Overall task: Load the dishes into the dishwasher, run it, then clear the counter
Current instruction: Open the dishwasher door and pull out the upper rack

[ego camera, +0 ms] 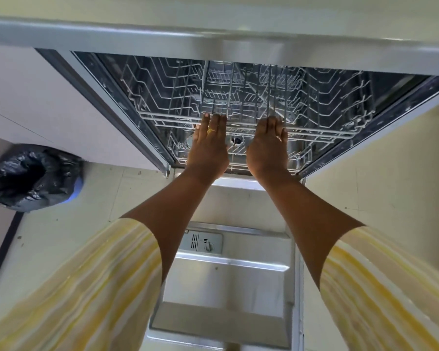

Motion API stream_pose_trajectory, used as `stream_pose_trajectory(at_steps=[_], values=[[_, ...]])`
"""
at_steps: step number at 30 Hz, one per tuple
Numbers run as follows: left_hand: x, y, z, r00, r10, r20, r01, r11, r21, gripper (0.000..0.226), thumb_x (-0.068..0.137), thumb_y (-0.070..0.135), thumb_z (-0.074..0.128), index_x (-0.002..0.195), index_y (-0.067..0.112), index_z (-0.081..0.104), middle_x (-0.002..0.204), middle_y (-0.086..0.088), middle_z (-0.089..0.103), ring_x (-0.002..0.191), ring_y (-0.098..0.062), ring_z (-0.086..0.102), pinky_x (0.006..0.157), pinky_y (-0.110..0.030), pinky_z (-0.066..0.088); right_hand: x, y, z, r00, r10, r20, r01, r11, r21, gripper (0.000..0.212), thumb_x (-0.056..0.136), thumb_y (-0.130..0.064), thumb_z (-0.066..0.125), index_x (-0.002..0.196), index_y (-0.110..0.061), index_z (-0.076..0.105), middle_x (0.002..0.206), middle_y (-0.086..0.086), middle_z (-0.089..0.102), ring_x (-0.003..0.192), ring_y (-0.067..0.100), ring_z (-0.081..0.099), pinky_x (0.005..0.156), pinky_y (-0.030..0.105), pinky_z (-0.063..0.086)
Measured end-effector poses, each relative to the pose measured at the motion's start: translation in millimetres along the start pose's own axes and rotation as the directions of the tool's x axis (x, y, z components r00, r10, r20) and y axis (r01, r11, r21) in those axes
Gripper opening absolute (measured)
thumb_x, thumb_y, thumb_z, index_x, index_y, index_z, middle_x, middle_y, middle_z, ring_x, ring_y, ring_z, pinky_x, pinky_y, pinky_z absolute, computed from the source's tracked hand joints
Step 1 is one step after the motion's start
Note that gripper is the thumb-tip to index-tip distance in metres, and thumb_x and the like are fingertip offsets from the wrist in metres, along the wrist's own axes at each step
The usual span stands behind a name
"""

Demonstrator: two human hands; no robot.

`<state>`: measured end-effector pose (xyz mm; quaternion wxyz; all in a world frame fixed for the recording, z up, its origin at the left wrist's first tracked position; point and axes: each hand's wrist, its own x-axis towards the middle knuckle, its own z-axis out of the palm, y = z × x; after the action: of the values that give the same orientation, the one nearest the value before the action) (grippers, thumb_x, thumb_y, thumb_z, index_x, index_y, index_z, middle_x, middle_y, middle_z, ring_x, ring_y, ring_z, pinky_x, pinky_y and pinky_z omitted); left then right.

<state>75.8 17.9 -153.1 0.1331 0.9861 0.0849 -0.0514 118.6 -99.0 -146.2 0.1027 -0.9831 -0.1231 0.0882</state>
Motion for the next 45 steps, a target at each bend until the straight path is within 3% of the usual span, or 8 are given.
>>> stream_pose_trajectory(at_steps=[6, 11, 17, 22, 28, 36, 40, 45], values=[[-39.5, -8.9, -0.6, 0.999, 0.052, -0.014, -0.051, 0.997, 0.054, 0.063, 0.098, 0.016, 0.037, 0.149, 0.01, 0.002, 0.157, -0.009, 0.004, 0.145, -0.027, -0.002, 0.116, -0.037, -0.003, -43.5, -5.9, 5.4, 0.999, 0.013, -0.034, -0.016, 0.995, -0.099, 0.052, 0.094, -0.003, 0.028, 0.143, 0.005, 0.014, 0.149, 0.024, 0.021, 0.14, 0.035, 0.017, 0.117, 0.041, 0.01], [-93.5, -12.0, -1.9, 0.996, 0.082, 0.036, -0.084, 0.992, 0.09, 0.065, 0.099, 0.019, 0.036, 0.149, 0.013, -0.004, 0.158, -0.008, 0.001, 0.145, -0.026, -0.003, 0.11, -0.033, -0.012, -94.2, -13.2, 10.4, 0.996, 0.084, 0.025, -0.081, 0.99, -0.116, 0.053, 0.094, -0.001, 0.03, 0.144, 0.004, 0.013, 0.151, 0.023, 0.019, 0.141, 0.033, 0.015, 0.118, 0.039, 0.007], [-159.7, -14.6, 2.4, 0.984, 0.143, 0.105, -0.156, 0.98, 0.125, 0.064, 0.097, 0.023, 0.039, 0.149, 0.013, 0.004, 0.156, -0.01, 0.013, 0.143, -0.029, 0.011, 0.117, -0.039, 0.003, -165.8, -16.9, 16.5, 0.988, 0.129, 0.085, -0.117, 0.984, -0.138, 0.051, 0.097, -0.009, 0.029, 0.143, 0.006, 0.014, 0.149, 0.026, 0.022, 0.139, 0.035, 0.02, 0.116, 0.04, 0.011], [-207.9, -10.3, 12.5, 0.977, 0.179, 0.116, -0.189, 0.978, 0.084, 0.066, 0.095, 0.023, 0.045, 0.149, 0.014, 0.007, 0.153, -0.009, 0.02, 0.141, -0.029, 0.014, 0.116, -0.04, 0.005, -213.5, -12.7, 26.6, 0.986, 0.155, 0.057, -0.145, 0.978, -0.147, 0.048, 0.096, -0.005, 0.024, 0.142, 0.005, 0.019, 0.148, 0.026, 0.026, 0.14, 0.035, 0.021, 0.116, 0.039, 0.011], [-213.9, 7.0, 17.0, 0.987, 0.105, 0.12, -0.108, 0.994, 0.017, 0.066, 0.097, 0.025, 0.042, 0.149, 0.011, 0.004, 0.156, -0.011, 0.013, 0.143, -0.03, 0.007, 0.117, -0.04, 0.0, -214.1, -5.5, 19.0, 0.986, 0.144, 0.082, -0.128, 0.975, -0.18, 0.049, 0.097, -0.008, 0.028, 0.143, 0.003, 0.018, 0.149, 0.024, 0.026, 0.14, 0.034, 0.021, 0.116, 0.038, 0.012], [-221.5, -2.3, -1.2, 0.974, 0.095, 0.208, -0.098, 0.995, 0.006, 0.062, 0.1, 0.025, 0.031, 0.149, 0.013, -0.007, 0.158, -0.006, -0.005, 0.145, -0.024, -0.007, 0.116, -0.038, -0.005, -222.0, -15.9, 10.9, 0.97, 0.15, 0.189, -0.118, 0.979, -0.168, 0.062, 0.097, -0.015, 0.031, 0.145, 0.004, -0.003, 0.154, 0.023, -0.001, 0.144, 0.034, 0.0, 0.116, 0.04, 0.001], [-240.2, -12.5, -18.3, 0.982, -0.025, 0.189, 0.032, 0.999, -0.037, 0.063, 0.1, 0.021, 0.029, 0.147, 0.012, -0.012, 0.155, -0.007, -0.018, 0.143, -0.025, -0.017, 0.113, -0.036, -0.012, -231.8, -29.4, 5.0, 0.972, 0.028, 0.235, 0.013, 0.985, -0.173, 0.065, 0.099, -0.02, 0.031, 0.144, 0.005, -0.008, 0.154, 0.022, -0.007, 0.144, 0.031, -0.003, 0.117, 0.039, 0.001], [-276.7, -29.7, -43.8, 0.961, -0.167, 0.222, 0.186, 0.98, -0.065, 0.061, 0.101, 0.023, 0.027, 0.147, 0.012, -0.011, 0.156, -0.007, -0.016, 0.144, -0.024, -0.015, 0.113, -0.035, -0.011, -255.6, -66.9, -3.7, 0.926, -0.097, 0.365, 0.163, 0.975, -0.154, 0.065, 0.1, -0.026, 0.031, 0.146, 0.002, -0.005, 0.156, 0.019, -0.004, 0.145, 0.029, -0.002, 0.117, 0.039, -0.001]])
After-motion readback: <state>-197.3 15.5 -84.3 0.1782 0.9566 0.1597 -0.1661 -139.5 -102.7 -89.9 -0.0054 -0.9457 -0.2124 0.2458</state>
